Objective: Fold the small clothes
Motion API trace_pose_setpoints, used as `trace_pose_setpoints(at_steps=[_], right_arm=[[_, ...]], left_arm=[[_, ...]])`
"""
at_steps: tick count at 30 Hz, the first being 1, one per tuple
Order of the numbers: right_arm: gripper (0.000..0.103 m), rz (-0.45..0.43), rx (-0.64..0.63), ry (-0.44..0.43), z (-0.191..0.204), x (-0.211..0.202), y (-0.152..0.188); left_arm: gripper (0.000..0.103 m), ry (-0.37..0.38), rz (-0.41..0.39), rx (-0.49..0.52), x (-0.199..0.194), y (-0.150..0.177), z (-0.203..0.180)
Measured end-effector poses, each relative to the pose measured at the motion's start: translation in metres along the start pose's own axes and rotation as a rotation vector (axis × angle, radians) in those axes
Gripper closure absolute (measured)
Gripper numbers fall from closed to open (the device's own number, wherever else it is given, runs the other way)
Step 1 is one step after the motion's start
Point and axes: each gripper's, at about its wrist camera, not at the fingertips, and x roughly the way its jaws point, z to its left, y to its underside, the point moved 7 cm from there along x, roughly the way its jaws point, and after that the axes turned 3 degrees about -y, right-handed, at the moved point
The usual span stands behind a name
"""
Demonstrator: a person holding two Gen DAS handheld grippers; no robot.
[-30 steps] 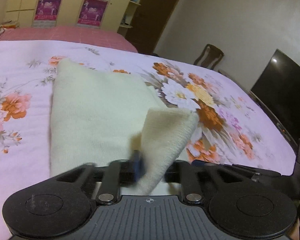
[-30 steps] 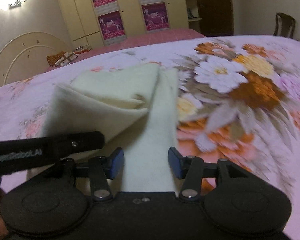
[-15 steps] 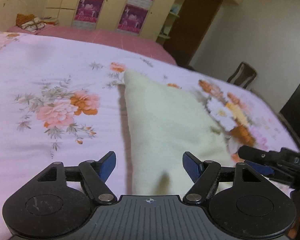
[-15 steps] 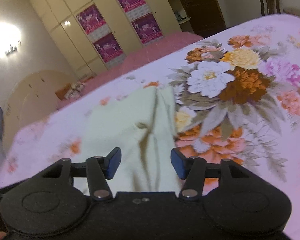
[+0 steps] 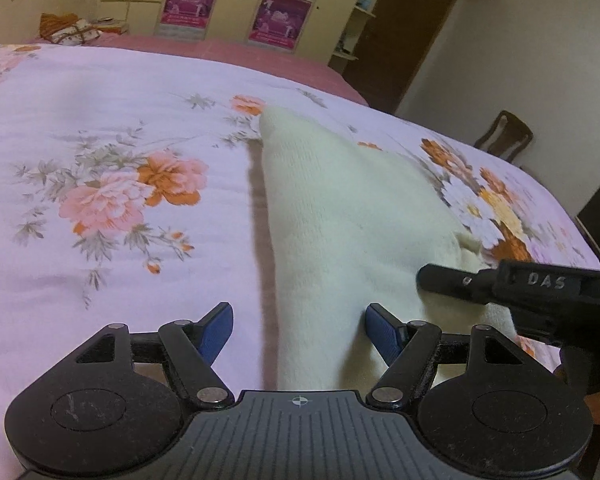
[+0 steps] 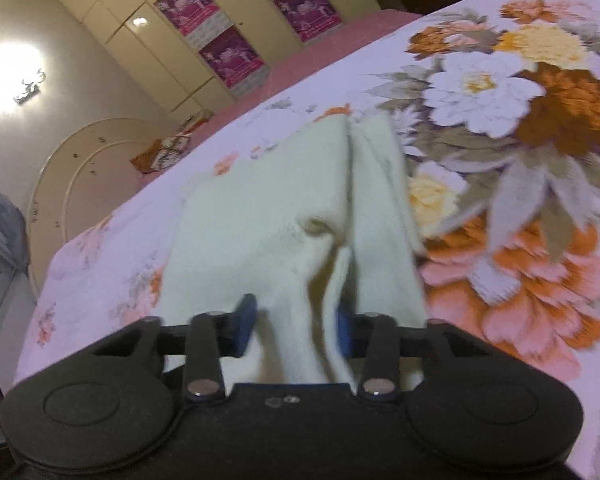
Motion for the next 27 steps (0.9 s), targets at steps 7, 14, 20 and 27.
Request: trace_pose_setpoints(at_steps=[7,14,20,27], right_arm=[[0.095,-0.109,-0.13,0.045,0.016,-0.021,-0.014],[0.096,-0.07,-0.095,0.128,-0.019,-0.038,0.004],[0.081,-0.046,0.048,0.035,-0.026,-0.041,0.015],[0.076,-0.064,0.026,0.001,-0.016,-0.025,-0.008]], left_arm=[[0.031,0.008,-0.033,-0.019,-0.001,-0.014,-0.003],[0.031,0.023,0.02,0.039,0.009,0.008,-0.02],[0.031,0.023,0.016,0.041,0.003,0.003,-0.016],[0.031,0.003,-0.021,0.006,0.003,-0.016,-0.001]])
